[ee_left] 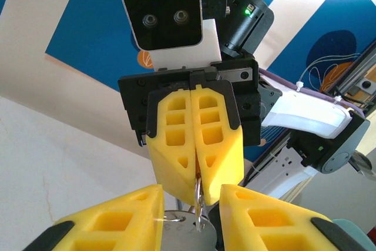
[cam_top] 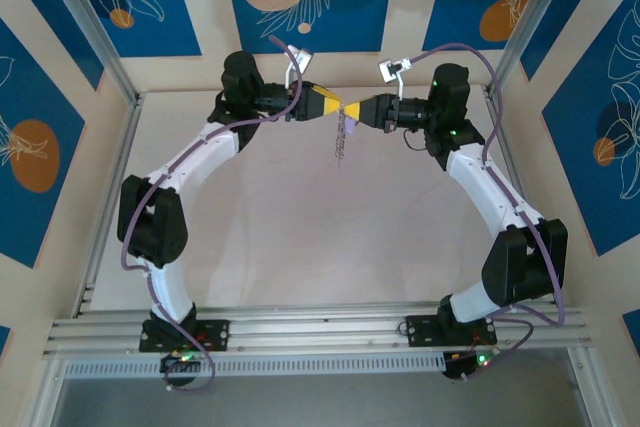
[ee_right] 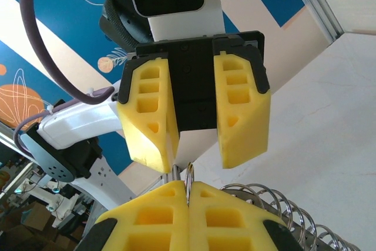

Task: Put the keys on the keyring

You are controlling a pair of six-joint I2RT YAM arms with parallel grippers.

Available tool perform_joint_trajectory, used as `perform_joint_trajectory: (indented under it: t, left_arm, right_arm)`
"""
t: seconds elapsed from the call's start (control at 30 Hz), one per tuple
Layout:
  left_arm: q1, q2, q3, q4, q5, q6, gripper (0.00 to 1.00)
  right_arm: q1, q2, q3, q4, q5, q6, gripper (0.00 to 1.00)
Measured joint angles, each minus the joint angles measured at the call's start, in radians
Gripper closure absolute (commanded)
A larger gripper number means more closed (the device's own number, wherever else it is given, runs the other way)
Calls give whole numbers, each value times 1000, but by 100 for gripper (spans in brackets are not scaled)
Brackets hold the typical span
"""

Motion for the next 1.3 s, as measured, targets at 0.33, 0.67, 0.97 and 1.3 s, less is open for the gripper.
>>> perform_joint_trajectory:
  t: [0.33, 0.67, 0.97, 1.3]
  left_arm:
    - [-1, 0, 0, 0, 8, -2, 78]
    - [-6, 0, 0, 0, 12, -1, 83]
    - [-13, 3, 0, -1, 15, 1, 94]
    - [-15, 5, 0, 5, 14, 2, 92]
  right_arm:
    - [1, 1, 0, 0, 8, 0, 100]
    - [2, 1, 0, 0, 15, 0, 100]
    - [3, 1, 0, 4, 15, 0, 100]
    - [3, 1, 0, 4, 14, 0, 100]
